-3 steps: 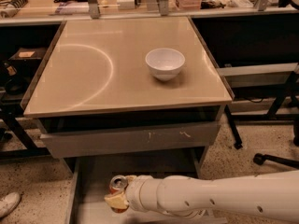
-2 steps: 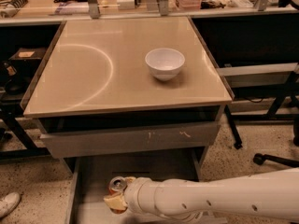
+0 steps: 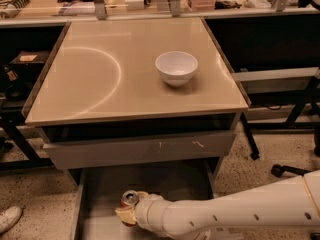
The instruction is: Place coke can into middle drawer
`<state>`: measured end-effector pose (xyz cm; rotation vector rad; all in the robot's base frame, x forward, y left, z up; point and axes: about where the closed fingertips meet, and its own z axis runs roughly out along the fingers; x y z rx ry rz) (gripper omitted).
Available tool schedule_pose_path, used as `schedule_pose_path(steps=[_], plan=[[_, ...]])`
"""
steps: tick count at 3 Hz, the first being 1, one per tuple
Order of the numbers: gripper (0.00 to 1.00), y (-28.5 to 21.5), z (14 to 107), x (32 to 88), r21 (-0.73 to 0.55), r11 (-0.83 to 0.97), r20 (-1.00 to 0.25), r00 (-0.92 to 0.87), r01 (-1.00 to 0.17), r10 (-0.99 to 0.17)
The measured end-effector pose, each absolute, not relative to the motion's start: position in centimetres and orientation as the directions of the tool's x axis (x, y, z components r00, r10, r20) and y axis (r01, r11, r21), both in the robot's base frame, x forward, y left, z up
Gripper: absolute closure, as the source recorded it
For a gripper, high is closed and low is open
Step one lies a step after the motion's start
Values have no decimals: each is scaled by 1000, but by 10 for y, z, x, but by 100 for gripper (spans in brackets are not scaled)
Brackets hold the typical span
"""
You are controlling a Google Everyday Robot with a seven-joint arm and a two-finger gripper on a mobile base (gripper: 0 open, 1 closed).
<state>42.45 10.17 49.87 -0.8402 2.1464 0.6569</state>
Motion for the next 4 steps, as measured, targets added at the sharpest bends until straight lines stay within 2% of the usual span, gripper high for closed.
schedule_pose_path(steps=[4], plan=[[100, 88, 421, 460, 172, 752, -790, -545, -636, -280]])
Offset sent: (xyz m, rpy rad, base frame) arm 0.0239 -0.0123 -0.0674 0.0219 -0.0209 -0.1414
